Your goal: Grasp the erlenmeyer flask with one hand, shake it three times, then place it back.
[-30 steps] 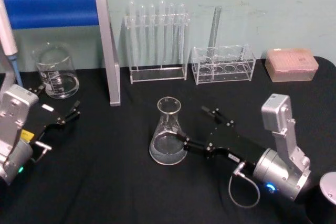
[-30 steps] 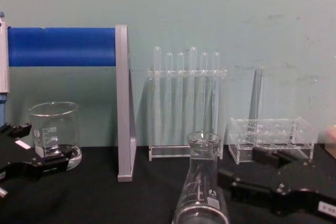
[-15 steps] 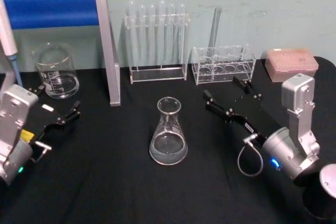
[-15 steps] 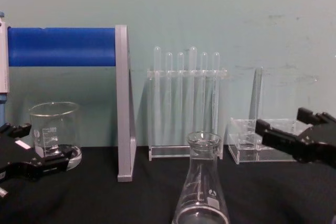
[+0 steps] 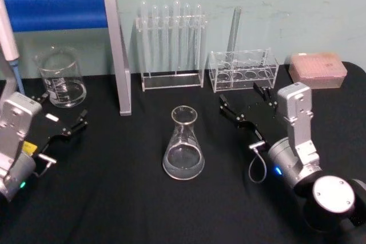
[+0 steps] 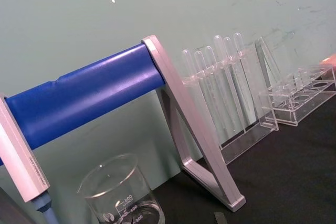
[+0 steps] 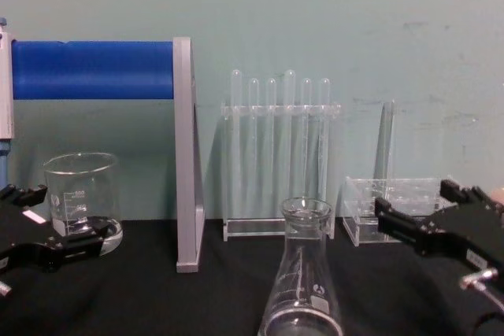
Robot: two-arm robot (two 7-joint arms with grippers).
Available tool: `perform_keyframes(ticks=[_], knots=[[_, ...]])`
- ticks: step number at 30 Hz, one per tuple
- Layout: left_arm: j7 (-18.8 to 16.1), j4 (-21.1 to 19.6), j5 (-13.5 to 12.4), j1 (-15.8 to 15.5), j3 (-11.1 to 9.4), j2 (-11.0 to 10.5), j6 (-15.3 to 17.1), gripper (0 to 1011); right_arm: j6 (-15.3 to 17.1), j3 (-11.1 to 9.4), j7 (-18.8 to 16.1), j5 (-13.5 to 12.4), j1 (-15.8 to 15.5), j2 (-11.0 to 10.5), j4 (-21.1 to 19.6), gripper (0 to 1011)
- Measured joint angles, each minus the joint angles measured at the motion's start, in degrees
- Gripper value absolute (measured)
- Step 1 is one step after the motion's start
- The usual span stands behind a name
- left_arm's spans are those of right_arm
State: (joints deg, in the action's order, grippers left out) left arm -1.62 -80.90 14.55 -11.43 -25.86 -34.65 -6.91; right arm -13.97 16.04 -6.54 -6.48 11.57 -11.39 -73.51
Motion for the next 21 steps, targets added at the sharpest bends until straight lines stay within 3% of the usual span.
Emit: perform_keyframes(ticks=[9,21], knots=[[0.0,0.0,0.0,0.0,0.0,0.0,0.0,1001,1.6,-0.2,1.1,2.7,1.6,1.7,4.5,1000],[0.0,0.0,0.0,0.0,0.0,0.0,0.0,1001,2.5,-0.7,0.9,3.6,1.8,2.2,5.3,1000]])
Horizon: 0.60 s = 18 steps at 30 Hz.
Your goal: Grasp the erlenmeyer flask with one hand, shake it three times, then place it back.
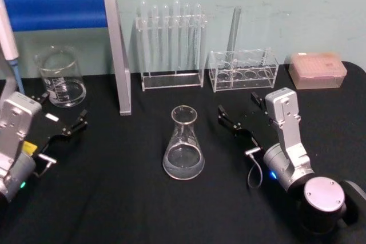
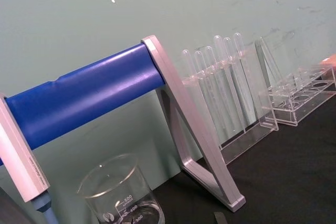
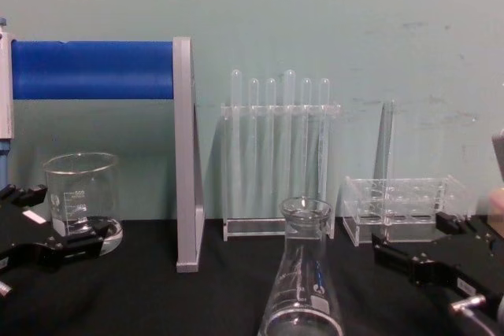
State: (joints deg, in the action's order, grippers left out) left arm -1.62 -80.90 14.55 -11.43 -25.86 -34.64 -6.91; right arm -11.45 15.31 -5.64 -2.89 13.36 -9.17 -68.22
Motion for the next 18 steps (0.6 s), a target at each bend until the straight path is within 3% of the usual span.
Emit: perform_keyframes(ticks=[18], knots=[[0.0,0.0,0.0,0.0,0.0,0.0,0.0,1001,-0.1,0.1,0.0,-0.1,0.0,-0.1,-0.1,1000]])
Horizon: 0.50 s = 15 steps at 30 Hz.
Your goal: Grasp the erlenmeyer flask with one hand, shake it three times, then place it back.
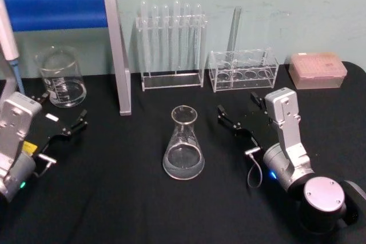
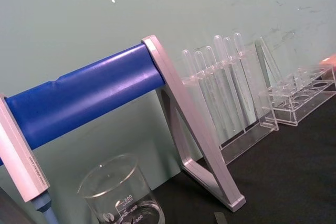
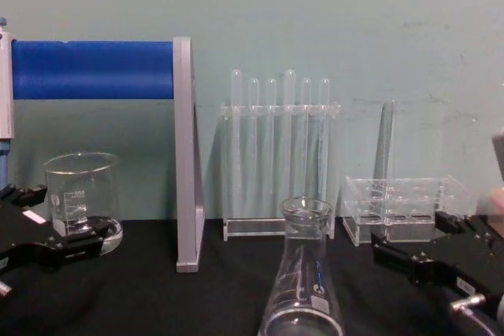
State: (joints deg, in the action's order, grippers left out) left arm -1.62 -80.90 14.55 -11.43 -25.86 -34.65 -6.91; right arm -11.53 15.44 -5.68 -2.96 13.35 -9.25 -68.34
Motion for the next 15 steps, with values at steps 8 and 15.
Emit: perform_keyframes(ticks=[8,15], knots=[[0.0,0.0,0.0,0.0,0.0,0.0,0.0,1001,0.0,0.0,0.0,0.0,0.0,0.0,0.0,1000],[0.0,0.0,0.0,0.0,0.0,0.0,0.0,1001,-0.1,0.0,0.0,-0.1,0.0,0.0,0.0,1000]])
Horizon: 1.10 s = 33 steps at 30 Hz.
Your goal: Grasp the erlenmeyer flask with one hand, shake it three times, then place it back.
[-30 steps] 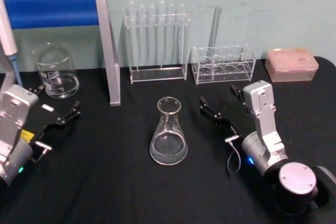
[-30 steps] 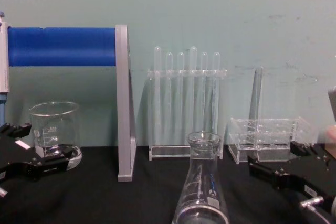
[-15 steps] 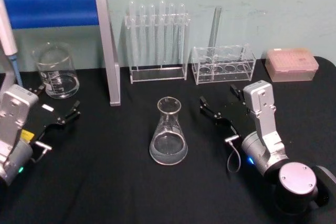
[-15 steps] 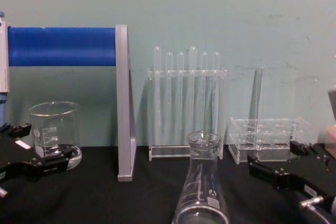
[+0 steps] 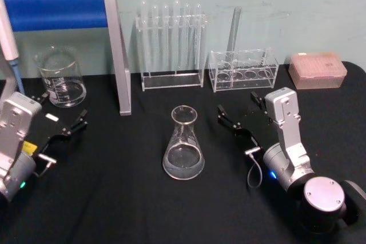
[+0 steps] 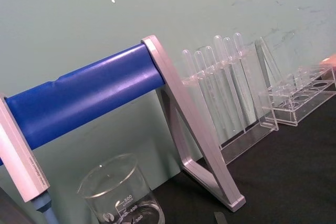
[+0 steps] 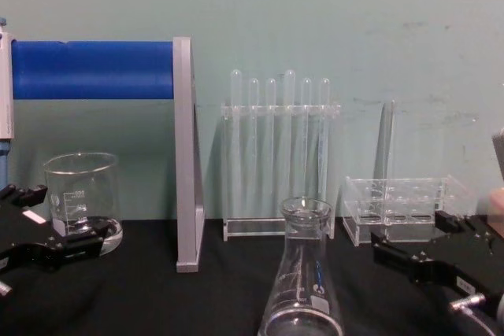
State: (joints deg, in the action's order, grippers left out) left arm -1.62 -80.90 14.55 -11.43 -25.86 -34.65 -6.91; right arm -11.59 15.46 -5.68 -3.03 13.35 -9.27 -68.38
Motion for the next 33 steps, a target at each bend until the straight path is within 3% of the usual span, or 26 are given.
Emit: perform_keyframes(ticks=[33], knots=[[0.0,0.0,0.0,0.0,0.0,0.0,0.0,1001,0.0,0.0,0.0,0.0,0.0,0.0,0.0,1000]])
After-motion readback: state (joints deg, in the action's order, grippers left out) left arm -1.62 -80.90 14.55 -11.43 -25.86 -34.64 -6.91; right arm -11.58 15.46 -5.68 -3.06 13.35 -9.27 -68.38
